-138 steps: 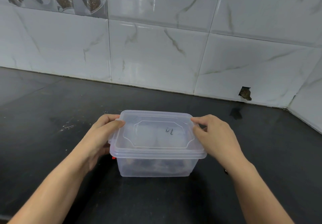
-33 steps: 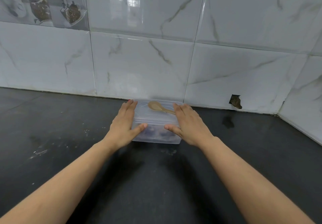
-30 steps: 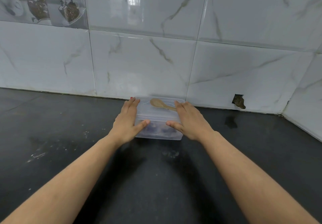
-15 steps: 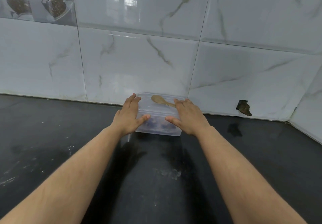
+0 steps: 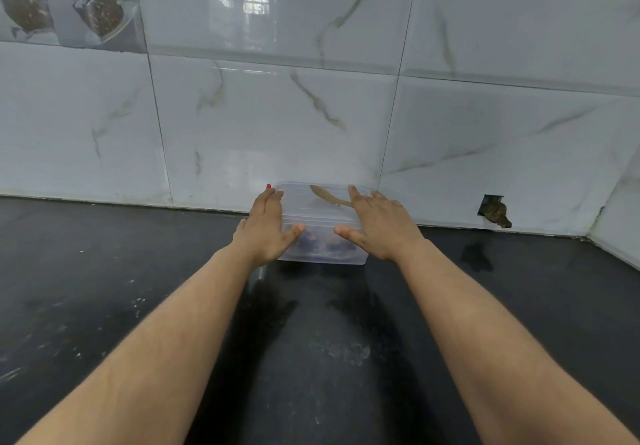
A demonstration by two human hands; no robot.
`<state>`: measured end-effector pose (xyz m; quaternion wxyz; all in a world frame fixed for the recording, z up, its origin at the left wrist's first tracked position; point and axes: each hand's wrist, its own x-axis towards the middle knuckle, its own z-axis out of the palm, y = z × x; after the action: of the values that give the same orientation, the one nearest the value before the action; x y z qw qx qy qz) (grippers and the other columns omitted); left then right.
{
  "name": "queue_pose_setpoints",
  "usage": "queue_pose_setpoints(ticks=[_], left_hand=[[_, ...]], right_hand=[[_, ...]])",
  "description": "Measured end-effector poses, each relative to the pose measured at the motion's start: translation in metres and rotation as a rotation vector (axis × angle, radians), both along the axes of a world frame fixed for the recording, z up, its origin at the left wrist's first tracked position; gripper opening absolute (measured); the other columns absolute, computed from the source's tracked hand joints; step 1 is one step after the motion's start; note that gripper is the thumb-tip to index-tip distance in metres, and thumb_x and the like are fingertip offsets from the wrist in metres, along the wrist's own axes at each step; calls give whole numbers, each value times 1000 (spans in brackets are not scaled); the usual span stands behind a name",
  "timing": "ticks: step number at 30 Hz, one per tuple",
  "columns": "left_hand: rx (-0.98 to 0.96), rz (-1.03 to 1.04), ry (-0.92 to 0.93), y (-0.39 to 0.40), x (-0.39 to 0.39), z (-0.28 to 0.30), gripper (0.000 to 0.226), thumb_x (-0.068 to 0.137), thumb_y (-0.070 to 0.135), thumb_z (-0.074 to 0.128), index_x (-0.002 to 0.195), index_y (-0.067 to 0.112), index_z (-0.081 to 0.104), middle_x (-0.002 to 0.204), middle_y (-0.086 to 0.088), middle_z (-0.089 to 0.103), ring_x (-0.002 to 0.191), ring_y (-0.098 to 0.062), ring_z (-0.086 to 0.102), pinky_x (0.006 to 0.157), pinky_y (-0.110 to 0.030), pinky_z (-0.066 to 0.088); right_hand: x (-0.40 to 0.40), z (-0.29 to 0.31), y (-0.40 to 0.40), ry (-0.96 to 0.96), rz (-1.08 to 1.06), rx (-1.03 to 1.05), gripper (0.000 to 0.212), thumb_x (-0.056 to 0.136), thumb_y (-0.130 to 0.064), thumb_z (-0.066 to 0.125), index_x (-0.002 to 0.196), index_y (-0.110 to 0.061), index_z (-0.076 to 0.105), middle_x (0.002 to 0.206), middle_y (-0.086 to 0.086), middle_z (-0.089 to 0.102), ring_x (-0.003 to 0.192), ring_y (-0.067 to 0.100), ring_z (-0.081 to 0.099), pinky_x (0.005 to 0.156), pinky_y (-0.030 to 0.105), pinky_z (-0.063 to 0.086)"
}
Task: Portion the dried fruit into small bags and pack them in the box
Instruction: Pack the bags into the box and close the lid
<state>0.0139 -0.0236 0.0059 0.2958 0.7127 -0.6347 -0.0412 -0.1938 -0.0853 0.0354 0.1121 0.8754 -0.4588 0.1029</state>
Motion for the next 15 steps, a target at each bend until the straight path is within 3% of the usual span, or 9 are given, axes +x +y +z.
queue_pose_setpoints(ticks=[15], left_hand=[[20,22,-15,-5,0,1,80,93,49,45,151,14,2,160,1,-4,146,-19,7,113,-53,24]], right_hand=[[3,0,-10,-51,-2,37,88,89,-66,36,152,-19,-4,159,10,17,145,28,18,115,50,23]])
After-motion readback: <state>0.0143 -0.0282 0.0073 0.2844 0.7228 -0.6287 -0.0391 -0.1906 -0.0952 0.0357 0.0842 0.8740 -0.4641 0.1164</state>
